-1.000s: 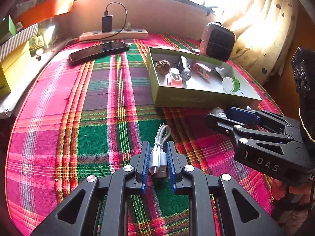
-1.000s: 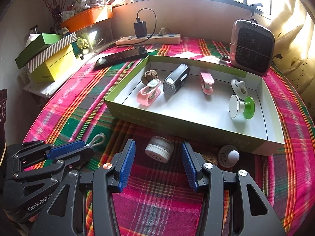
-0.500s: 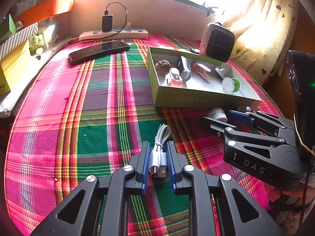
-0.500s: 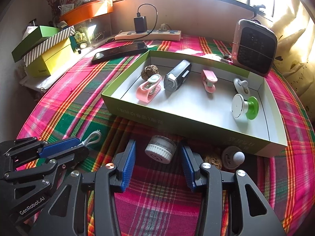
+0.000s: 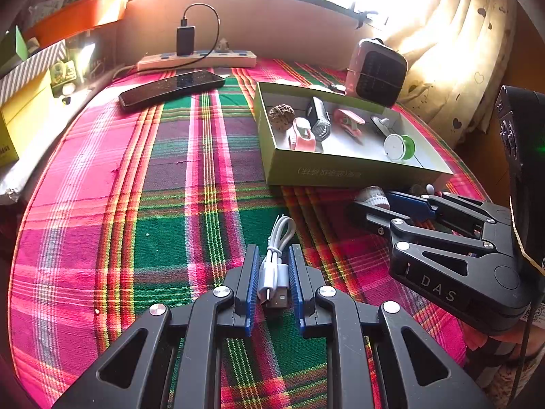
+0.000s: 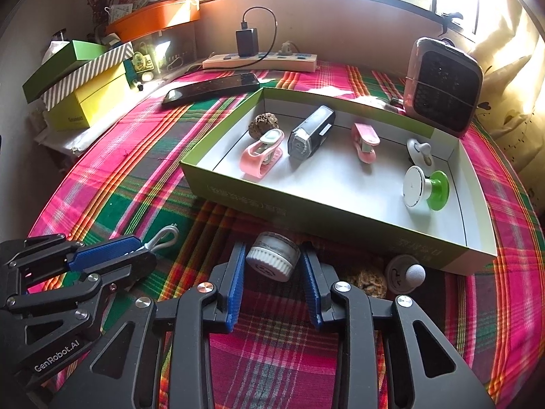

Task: Organize objects
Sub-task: 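Grasp the white round jar with the right tool while the left tool holds the cable, then lift the cable and jar with both tools toward the tray, then carry the white cable and white jar with both tools over into the tray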

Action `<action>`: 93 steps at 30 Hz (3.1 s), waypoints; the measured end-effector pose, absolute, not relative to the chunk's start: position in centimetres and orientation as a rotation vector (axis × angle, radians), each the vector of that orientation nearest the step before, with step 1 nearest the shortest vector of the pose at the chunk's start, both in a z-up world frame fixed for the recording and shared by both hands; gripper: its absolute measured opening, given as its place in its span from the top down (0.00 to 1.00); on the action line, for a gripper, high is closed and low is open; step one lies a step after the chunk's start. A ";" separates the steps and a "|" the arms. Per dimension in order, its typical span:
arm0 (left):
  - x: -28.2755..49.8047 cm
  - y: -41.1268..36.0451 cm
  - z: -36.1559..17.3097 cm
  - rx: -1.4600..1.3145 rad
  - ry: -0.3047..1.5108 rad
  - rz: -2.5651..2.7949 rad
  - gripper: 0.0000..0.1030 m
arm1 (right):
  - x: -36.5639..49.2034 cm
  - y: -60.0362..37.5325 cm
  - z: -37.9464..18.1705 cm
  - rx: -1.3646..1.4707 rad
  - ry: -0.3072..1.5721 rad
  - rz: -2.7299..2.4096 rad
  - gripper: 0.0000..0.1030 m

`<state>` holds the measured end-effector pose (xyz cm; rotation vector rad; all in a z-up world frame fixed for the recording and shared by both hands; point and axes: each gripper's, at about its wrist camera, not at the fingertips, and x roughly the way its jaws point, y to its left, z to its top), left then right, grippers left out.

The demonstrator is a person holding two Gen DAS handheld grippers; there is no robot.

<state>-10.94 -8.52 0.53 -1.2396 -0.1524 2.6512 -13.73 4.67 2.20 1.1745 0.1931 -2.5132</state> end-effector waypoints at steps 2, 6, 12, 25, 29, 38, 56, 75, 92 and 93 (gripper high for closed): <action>-10.9 -8.5 0.5 -1.240 -0.152 2.651 0.84 | -13.7 4.6 2.2 1.174 0.194 -2.512 0.68; -10.9 -8.5 0.5 -1.239 -0.153 2.651 0.84 | -13.6 4.6 2.3 1.170 0.195 -2.511 0.68; -10.9 -8.5 0.5 -1.239 -0.150 2.652 0.84 | -13.7 4.6 2.3 1.168 0.195 -2.511 0.68; -10.7 -8.5 1.3 -1.217 -0.147 2.659 0.85 | -13.2 4.7 3.0 1.138 0.200 -2.510 0.68; -10.7 -8.5 1.7 -1.208 -0.149 2.663 0.85 | -13.0 4.9 3.1 1.132 0.195 -2.508 0.68; -10.5 -8.4 2.3 -1.191 -0.150 2.665 0.85 | -12.6 5.2 3.8 1.111 0.187 -2.512 0.68; -9.9 -8.2 3.7 -1.132 -0.139 2.687 0.86 | -11.8 5.9 4.5 1.076 0.164 -2.528 0.68; -11.2 -6.5 6.3 -1.075 -0.108 2.666 0.86 | -12.5 7.5 6.6 1.033 0.141 -2.564 0.68; -14.1 -4.4 7.9 -1.041 -0.085 2.647 0.86 | -14.9 10.1 7.8 1.040 0.117 -2.597 0.68; -14.4 -4.3 7.8 -1.043 -0.086 2.644 0.86 | -15.1 10.4 7.8 1.043 0.116 -2.599 0.68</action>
